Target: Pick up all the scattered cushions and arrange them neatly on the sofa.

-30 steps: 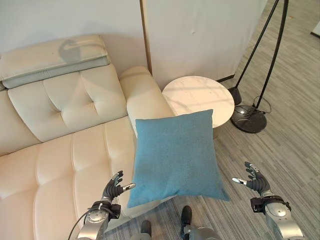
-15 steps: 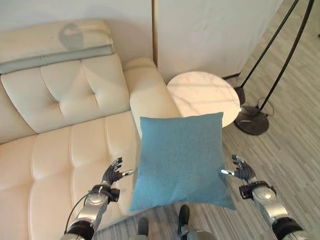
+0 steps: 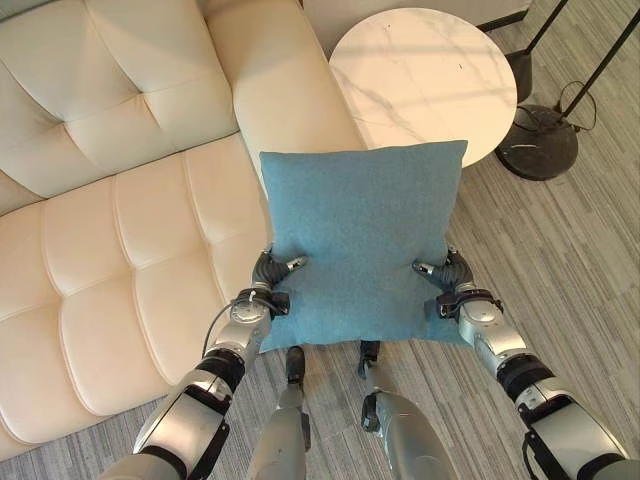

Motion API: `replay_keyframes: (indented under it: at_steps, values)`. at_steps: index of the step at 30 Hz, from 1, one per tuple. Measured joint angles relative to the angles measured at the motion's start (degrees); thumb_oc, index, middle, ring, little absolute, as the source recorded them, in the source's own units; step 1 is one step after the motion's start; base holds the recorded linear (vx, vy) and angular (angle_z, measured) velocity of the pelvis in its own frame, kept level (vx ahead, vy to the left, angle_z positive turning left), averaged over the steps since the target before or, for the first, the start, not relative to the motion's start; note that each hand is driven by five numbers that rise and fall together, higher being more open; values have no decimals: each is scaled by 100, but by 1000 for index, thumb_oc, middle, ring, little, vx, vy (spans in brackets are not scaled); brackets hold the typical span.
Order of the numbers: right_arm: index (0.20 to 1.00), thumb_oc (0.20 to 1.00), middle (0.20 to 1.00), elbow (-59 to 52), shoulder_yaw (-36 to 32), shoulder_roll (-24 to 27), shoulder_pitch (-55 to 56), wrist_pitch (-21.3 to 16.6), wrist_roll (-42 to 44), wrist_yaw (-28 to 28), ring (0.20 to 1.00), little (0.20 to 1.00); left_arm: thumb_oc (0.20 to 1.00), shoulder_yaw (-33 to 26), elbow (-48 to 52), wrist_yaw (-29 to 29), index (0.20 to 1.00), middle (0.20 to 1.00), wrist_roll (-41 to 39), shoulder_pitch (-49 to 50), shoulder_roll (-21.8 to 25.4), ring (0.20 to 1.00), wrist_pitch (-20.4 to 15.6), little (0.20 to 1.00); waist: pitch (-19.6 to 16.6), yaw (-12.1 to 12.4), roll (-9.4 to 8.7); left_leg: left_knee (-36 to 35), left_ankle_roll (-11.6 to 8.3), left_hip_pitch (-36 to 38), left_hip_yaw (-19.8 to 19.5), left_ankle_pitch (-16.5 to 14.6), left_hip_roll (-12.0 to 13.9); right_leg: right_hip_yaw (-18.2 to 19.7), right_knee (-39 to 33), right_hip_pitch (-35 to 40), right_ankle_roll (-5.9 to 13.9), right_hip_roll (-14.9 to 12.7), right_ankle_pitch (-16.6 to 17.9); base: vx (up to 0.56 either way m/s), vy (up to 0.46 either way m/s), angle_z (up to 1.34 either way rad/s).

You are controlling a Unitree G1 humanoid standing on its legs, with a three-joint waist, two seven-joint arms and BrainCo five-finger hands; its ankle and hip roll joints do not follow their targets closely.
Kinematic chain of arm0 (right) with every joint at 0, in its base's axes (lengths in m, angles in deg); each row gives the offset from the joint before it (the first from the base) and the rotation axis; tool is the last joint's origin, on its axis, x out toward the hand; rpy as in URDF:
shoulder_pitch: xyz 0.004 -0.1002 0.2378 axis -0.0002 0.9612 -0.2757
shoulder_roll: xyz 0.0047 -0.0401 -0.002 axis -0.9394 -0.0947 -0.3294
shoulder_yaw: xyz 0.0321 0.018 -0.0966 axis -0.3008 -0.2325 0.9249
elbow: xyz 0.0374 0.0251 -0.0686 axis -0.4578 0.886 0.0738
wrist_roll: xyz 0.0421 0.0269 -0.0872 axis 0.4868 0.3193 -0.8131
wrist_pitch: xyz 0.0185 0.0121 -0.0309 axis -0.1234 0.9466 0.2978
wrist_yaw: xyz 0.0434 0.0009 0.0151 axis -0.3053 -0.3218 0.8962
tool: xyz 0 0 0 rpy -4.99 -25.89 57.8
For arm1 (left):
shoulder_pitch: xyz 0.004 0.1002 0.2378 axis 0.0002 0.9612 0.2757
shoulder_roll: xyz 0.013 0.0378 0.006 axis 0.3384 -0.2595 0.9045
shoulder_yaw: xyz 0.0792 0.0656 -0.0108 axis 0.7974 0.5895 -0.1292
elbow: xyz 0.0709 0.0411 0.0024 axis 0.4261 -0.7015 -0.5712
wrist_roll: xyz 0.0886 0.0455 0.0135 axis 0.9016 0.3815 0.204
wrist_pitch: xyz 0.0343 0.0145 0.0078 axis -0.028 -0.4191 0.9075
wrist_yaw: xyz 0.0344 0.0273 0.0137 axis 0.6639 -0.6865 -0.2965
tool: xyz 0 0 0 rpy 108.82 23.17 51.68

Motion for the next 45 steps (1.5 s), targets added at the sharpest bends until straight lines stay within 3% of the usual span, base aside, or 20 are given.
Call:
replay_keyframes:
  at_steps: [5, 7, 12, 17, 18, 25, 28, 30, 31, 33, 34, 36, 37, 38, 39, 40, 41, 43, 44, 45]
  values:
    - [200, 200, 200, -859, -168, 66, 627, -128, 171, 11, 200, 200, 200, -189, 980, 15, 200, 200, -121, 536, 98, 200, -90, 200, 53, 11, -11, -1, 18, 294, 2, -16, -3, 2, -6, 298, 28, -12, -23, 27, 15, 1]
    - [200, 200, 200, -1008, -244, 72, 771, -63, 176, 23, 200, 200, 200, -239, 1135, 15, 200, 200, -128, 594, 110, 200, -34, 200, 60, 10, -7, -5, 34, 400, 3, -32, -3, 4, -11, 413, 115, -29, -85, 112, 35, 1]
    - [200, 200, 200, -2178, -502, 85, 1572, -2, 185, 205, 200, 200, 200, -503, 2443, 11, 200, 200, -142, 1415, 283, 200, 48, 200, 62, 11, 8, -6, 48, 794, 5, -93, -5, 16, -12, 806, 123, -27, -103, 70, 56, -2]
    - [200, 200, 200, -3467, -807, 68, 2368, -12, 307, 678, 200, 200, 200, -1068, 3914, -155, 200, 200, -94, 2501, 413, 200, 46, 200, -48, 29, 63, -7, 94, 1147, 57, -163, -19, 63, -13, 1139, 164, -40, -140, 61, 93, -3]
    - [200, 200, 200, -3720, -874, 77, 2693, -23, 348, 843, 200, 200, 200, -1119, 4104, -270, 200, 200, -95, 2834, 376, 200, 27, 200, -229, 42, 118, -11, 105, 1209, 60, -202, -21, 53, -13, 1206, 164, -49, -169, 19, 95, 1]
    - [200, 200, 200, -3984, -867, 14, 3510, -25, 539, 1234, 200, 200, 200, -1267, 4433, -564, 200, 200, -105, 3948, 281, 200, 14, 200, -845, 155, 214, -40, 147, 1382, 43, -298, -127, 59, -13, 1403, 295, -142, -271, -23, 108, 1]
    - [200, 200, 200, -3978, -851, -32, 3511, -18, 522, 1244, 200, 200, 200, -1295, 4437, -567, 200, 200, -111, 4039, 304, 200, 14, 200, -875, 218, 189, -2, 215, 1444, 26, -251, -221, 59, 12, 1443, 323, -221, -241, -171, 74, 3]
    - [200, 200, 200, -3969, -884, -64, 3512, -21, 520, 1244, 200, 200, 200, -1272, 4506, -567, 200, 200, -111, 4045, 337, 200, 14, 200, -859, 276, 213, 22, 270, 1398, 14, -214, -228, 107, 404, 1272, 428, -295, -318, -270, -17, 14]
    - [200, 200, 200, -3962, -936, -76, 3593, -29, 519, 1243, 200, 200, 200, -1259, 4506, -567, 200, 200, -106, 3979, 349, 200, 13, 200, -859, 216, 260, 79, 376, 1334, -121, -256, -248, 291, 751, 1159, 666, -319, -525, -173, -54, 46]
    - [200, 200, 200, -3947, -1067, -78, 3626, -30, 506, 1243, 200, 200, 200, -1206, 4493, -575, 200, 200, -100, 3906, 352, 200, 4, 200, -841, 177, 334, 230, 365, 1177, -314, -68, -219, 697, 1360, 1001, 751, -306, -877, -180, -116, 80]
    - [200, 200, 200, -3941, -1157, -66, 3645, -40, 506, 1236, 200, 200, 200, -1094, 4526, -578, 200, 200, -97, 3769, 388, 200, -3, 200, -837, 146, 419, 427, 381, 960, -600, -89, -180, 1032, 2397, 794, 798, -208, -1501, -145, -196, 97]
    - [200, 200, 200, -3956, -1206, -41, 3606, -65, 477, 1218, 200, 200, 200, -1102, 4553, -612, 200, 200, -91, 3774, 475, 200, -9, 200, -866, 208, 375, 532, 368, 811, -846, -82, -228, 1278, 2922, 944, 846, -229, -1992, -90, -205, 77]
    - [200, 200, 200, -3969, -1197, -53, 3526, -76, 349, 1212, 200, 200, 200, -1108, 4553, -614, 200, 200, -91, 3816, 526, 200, -11, 200, -882, 352, 346, 518, 256, 730, -949, 1, -256, 1497, 2627, 1257, 837, -214, -2291, -143, -241, 47]
    - [200, 200, 200, -3968, -1196, -75, 3501, -87, 312, 1209, 200, 200, 200, -1122, 4569, -617, 200, 200, -90, 3837, 559, 200, -19, 200, -882, 385, 334, 494, 207, 701, -1004, 27, -268, 1518, 2232, 1452, 767, -220, -2350, -215, -294, 50]
    - [200, 200, 200, -3911, -1176, -26, 3420, -93, 233, 1196, 200, 200, 200, -1155, 4552, -614, 200, 200, -90, 3903, 466, 200, -34, 200, -882, 456, 540, 386, 171, 631, -1174, 88, -90, 1407, 1687, 1649, 607, -31, -2130, -251, -248, 41]
    - [200, 200, 200, -3903, -1185, 1, 3421, -94, 223, 1196, 200, 200, 200, -1156, 4546, -621, 200, 200, -90, 3924, 437, 200, -37, 200, -882, 510, 586, 364, 113, 593, -1194, 52, -36, 1329, 1570, 1663, 492, 34, -2083, -171, -149, 45]
    - [200, 200, 200, -3903, -1168, 43, 3430, -95, 208, 1196, 200, 200, 200, -1136, 4554, -622, 200, 200, -89, 3986, 393, 200, -55, 200, -918, 533, 651, 363, 110, 506, -1197, 93, 47, 1269, 1570, 1677, 510, 182, -2016, -219, -90, 40]
    - [200, 200, 200, -3843, -1187, 111, 3422, -112, 173, 1196, 200, 200, 200, -1100, 4547, -623, 200, 200, -87, 4062, 337, 200, -66, 200, -957, 531, 703, 429, -38, 213, -1312, 384, 169, 1137, 1678, 1465, 351, 385, -2021, -390, -88, 52]
    - [200, 200, 200, -3818, -1225, 171, 3407, -109, 172, 1193, 200, 200, 200, -1072, 4544, -625, 200, 200, -86, 4049, 307, 200, -64, 200, -945, 519, 688, 425, -125, 61, -1350, 389, 224, 1087, 1797, 1268, 261, 407, -2069, -298, -47, 61]
    - [200, 200, 200, -3791, -1251, 207, 3410, -108, 162, 1179, 200, 200, 200, -1027, 4516, -621, 200, 200, -89, 4007, 264, 200, -54, 200, -942, 435, 746, 442, -115, -101, -1242, 569, 231, 973, 1879, 1213, 194, 440, -2004, -250, -41, 102]
